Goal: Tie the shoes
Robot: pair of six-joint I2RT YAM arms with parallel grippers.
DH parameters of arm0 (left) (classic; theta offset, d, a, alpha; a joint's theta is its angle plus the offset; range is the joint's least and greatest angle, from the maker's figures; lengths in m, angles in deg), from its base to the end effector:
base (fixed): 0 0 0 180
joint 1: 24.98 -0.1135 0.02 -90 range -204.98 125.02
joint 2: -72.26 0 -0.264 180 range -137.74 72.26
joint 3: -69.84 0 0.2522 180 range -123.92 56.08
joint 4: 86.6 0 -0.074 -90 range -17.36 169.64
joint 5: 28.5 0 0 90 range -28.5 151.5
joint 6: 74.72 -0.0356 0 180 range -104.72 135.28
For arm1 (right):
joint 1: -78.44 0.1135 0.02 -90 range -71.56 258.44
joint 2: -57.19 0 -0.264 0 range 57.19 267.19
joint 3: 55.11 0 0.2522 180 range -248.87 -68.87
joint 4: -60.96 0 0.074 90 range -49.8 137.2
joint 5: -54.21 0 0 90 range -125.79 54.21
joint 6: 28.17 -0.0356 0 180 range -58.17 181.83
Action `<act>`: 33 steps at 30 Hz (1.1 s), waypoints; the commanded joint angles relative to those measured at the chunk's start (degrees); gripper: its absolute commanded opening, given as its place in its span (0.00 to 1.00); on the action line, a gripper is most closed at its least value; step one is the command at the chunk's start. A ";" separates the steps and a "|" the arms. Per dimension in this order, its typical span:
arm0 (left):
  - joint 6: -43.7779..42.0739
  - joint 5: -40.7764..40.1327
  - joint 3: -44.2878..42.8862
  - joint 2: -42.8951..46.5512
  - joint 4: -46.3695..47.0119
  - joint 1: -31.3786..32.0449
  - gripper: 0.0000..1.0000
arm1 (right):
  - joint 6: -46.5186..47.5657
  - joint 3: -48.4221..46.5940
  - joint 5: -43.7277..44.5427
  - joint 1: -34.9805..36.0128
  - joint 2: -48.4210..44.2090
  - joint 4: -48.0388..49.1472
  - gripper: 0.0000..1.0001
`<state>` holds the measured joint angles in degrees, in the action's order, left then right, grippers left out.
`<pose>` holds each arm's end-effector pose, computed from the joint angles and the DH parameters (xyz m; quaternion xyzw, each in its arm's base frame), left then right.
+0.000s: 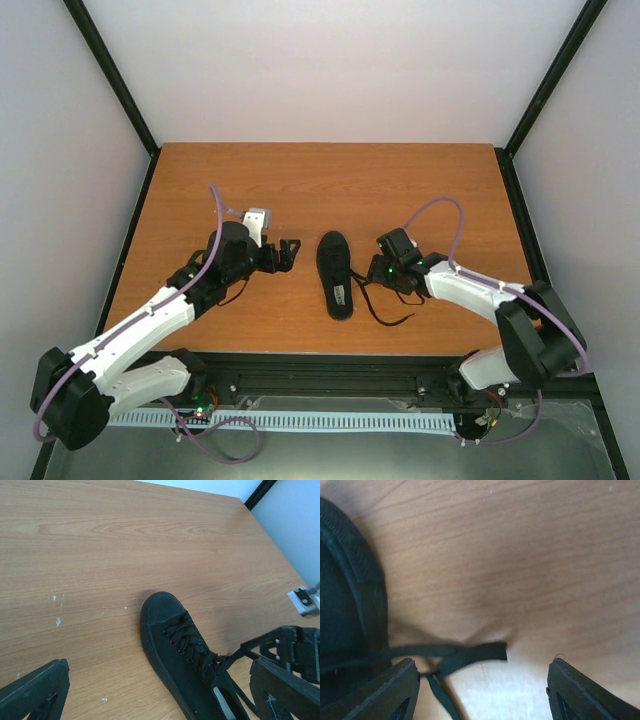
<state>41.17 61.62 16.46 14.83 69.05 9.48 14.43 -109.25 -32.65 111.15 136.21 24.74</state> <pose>0.1862 -0.1279 0.2660 0.0647 0.8565 -0.2582 0.4422 0.2126 0.1342 0.1707 0.1305 0.9592 0.1402 0.2080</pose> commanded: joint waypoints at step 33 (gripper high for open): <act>-9.34 28.33 -8.15 -29.11 33.09 1.24 0.97 | 16.19 -24.24 -11.49 -1.77 0.16 5.80 0.03</act>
<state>33.01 84.85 11.83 -10.57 92.67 10.20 27.99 -132.57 -39.32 109.59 137.65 32.02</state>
